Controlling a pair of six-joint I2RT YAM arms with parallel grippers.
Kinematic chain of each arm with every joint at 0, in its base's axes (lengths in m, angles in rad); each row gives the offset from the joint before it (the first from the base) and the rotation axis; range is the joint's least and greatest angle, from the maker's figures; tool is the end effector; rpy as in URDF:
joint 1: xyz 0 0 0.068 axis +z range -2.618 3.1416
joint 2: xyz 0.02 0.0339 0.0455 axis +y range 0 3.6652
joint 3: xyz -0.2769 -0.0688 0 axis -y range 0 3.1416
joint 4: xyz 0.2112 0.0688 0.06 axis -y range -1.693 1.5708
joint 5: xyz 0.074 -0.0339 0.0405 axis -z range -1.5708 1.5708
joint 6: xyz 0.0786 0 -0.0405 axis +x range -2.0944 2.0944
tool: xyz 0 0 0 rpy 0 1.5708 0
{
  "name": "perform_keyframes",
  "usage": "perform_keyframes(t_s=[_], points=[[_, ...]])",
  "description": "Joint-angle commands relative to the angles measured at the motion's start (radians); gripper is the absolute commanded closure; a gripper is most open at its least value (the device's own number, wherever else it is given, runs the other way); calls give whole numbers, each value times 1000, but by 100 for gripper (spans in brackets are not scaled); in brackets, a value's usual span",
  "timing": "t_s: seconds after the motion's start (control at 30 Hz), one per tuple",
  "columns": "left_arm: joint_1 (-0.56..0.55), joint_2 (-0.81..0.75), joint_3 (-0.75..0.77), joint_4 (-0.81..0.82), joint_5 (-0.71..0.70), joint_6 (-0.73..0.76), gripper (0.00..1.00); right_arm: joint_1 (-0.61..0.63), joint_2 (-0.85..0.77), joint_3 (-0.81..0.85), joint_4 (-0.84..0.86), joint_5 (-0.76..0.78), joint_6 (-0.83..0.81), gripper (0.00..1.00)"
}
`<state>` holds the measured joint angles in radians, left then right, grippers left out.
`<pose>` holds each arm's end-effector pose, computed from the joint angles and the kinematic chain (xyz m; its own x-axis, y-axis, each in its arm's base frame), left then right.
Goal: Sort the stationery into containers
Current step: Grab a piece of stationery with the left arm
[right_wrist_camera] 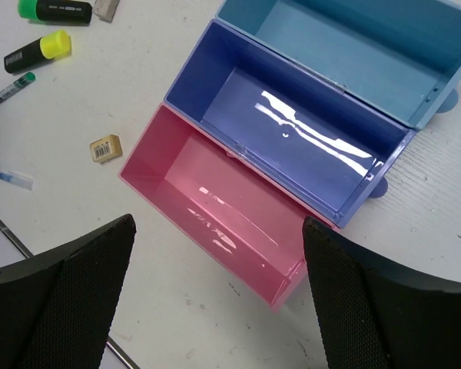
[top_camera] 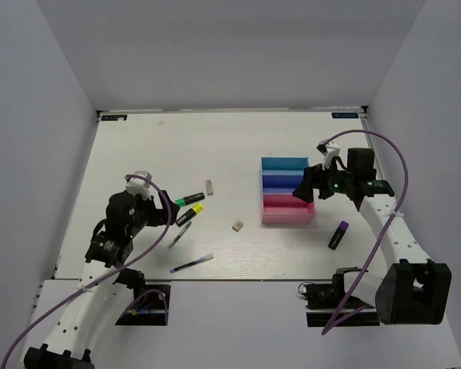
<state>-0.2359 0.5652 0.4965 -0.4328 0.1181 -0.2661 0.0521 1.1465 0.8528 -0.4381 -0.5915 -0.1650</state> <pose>0.1284 -0.0404 0.2341 -0.5384 -0.1392 -0.8311 0.1979 0.9378 -0.2852 0.2265 0.0557 0.2691 -0.5831 -0.1669 -0.7951 -0.5609 0.7907 0.2453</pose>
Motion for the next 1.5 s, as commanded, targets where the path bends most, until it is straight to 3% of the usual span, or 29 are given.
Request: perform_keyframes(t_s=[0.0,0.27,0.4,0.47,0.53,0.57,0.63,0.67,0.7,0.73,0.77,0.8,0.83,0.9,0.93,0.97,1.0,1.03,1.07,1.1,1.13,1.17,1.27,1.33,1.47], points=[[-3,7,10,9,43,15,0,-1,-22,-9,25,-31,-10,10],[-2,24,16,5,52,21,0,-1,-27,-17,19,-34,-14,10],[-2,36,17,-1,55,19,0,-3,-36,-24,-19,-99,-95,10],[0,44,22,-9,60,21,6,-1,-50,-35,-66,-175,-152,10],[-3,59,25,-7,78,25,21,-1,-63,-44,-77,-246,-226,10],[0,74,33,-11,81,28,47,-1,-62,-47,-80,-258,-243,36],[-2,102,39,-21,69,28,81,-1,-56,-35,-103,-274,-257,100],[0,113,49,-26,58,36,94,-1,-50,-26,-106,-269,-251,100],[-6,158,54,-27,46,39,100,5,-41,-21,-116,-271,-251,100],[-13,177,66,-32,26,45,100,2,-39,-14,-131,-269,-252,94],[-17,199,86,-37,-9,83,100,5,-36,-8,-137,-274,-261,56],[-37,272,121,-46,-23,90,64,3,-37,-8,-139,-290,-261,10],[-40,301,143,-81,-15,103,44,3,-40,-9,-140,-301,-274,9],[-66,428,247,-125,-11,178,35,5,-59,-23,-139,-303,-313,9],[-106,465,275,-148,-27,229,32,5,-70,-27,-145,-307,-327,17],[-118,536,304,-182,-85,247,31,3,-77,-29,-154,-314,-367,31],[-128,606,388,-188,-104,258,30,5,-80,-34,-162,-330,-389,54],[-140,640,411,-198,-112,289,36,5,-79,-32,-165,-332,-387,92],[-140,706,457,-213,-112,326,42,2,-77,-31,-162,-340,-384,98],[-141,767,496,-216,-138,335,50,5,-77,-28,-168,-343,-386,97],[-140,794,510,-215,-140,373,61,2,-77,-29,-168,-347,-386,82],[-141,844,530,-213,-135,389,63,5,-77,-28,-168,-346,-387,67],[-141,932,550,-189,-120,485,64,5,-83,-24,-168,-341,-392,46],[-140,989,562,-179,-120,534,51,5,-91,-23,-168,-337,-387,44],[-123,1064,603,-196,-78,571,46,8,-102,-23,-162,-337,-380,42]])
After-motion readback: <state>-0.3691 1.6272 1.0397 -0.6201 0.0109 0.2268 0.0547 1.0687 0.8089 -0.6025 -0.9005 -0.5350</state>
